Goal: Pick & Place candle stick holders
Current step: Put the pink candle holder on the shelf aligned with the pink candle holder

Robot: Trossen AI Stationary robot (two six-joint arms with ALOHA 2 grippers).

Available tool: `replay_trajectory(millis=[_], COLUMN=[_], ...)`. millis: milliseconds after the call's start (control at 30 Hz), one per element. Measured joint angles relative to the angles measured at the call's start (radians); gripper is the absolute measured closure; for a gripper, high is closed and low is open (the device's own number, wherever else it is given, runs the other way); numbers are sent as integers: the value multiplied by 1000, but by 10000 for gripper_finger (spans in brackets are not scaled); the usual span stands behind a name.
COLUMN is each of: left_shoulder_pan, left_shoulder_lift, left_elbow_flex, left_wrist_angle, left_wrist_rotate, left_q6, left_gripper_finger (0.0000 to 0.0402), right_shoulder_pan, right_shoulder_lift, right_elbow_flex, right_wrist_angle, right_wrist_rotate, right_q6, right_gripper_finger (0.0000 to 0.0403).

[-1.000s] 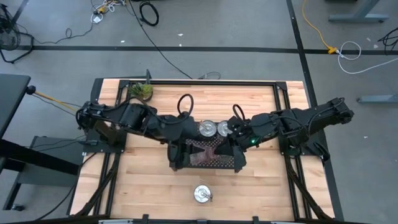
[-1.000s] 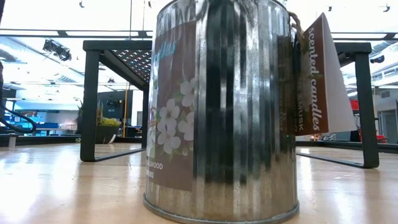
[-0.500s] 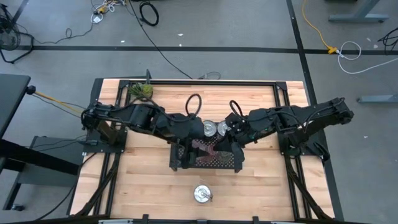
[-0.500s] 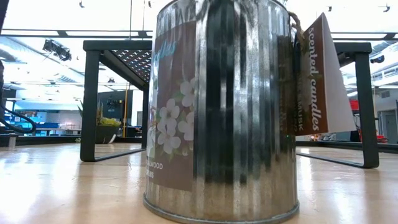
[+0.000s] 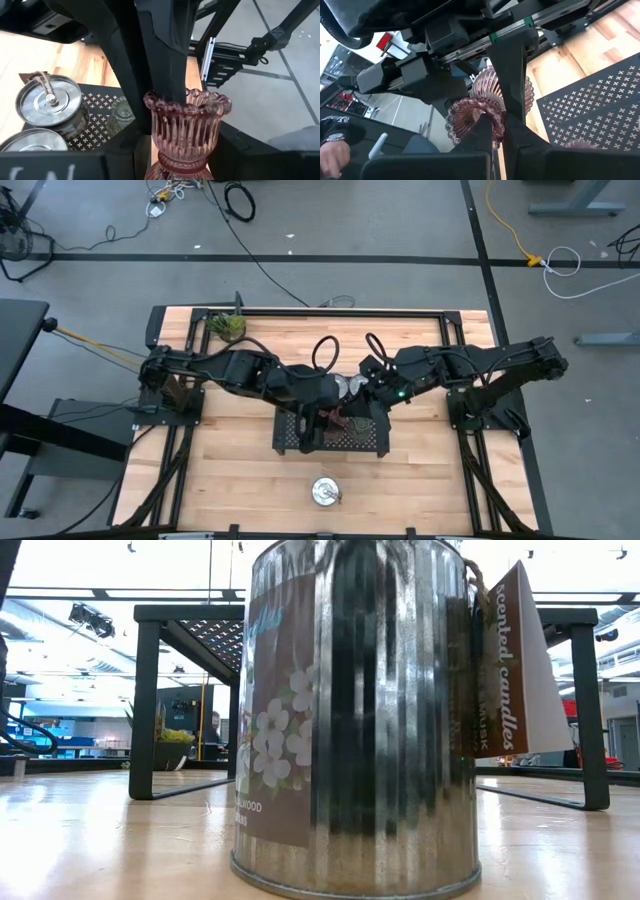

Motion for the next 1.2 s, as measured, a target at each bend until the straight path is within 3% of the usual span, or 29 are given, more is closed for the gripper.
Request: replay_trajectory(millis=[333,633,933,1000,1067,1167,1200], left_shoulder_pan=[3,6,22,24,20,22,23], left_shoulder_lift=[-1,-4,-37,-65,-82,-112,-119], left_elbow_flex=[0,2,2,-5,0,-4,-5], left_wrist_angle=[-7,-1,0,-137,-151,-329,-318], left_wrist_rotate=[8,-25,-76,-86,-128,-229,-232], left_q6=[10,-7,3,-9,-11,-38,-39], left_gripper_finger=[250,256,263,271,271,271,271], right_shoulder_pan=[-6,-66,-105,-107,-105,-109,-110], right_shoulder_lift=[0,-23,-71,-107,-134,-171,-180], right_elbow_flex=[0,0,-2,-2,8,3,0], right_wrist_angle=[-2,-10,-1,-37,-25,-76,-91], right_wrist_rotate=[-14,-109,-169,-241,-284,-259,-228], right_q6=[-19,-73,-79,-75,-76,-76,-78], right_gripper_finger=[395,304,281,281,280,280,280])
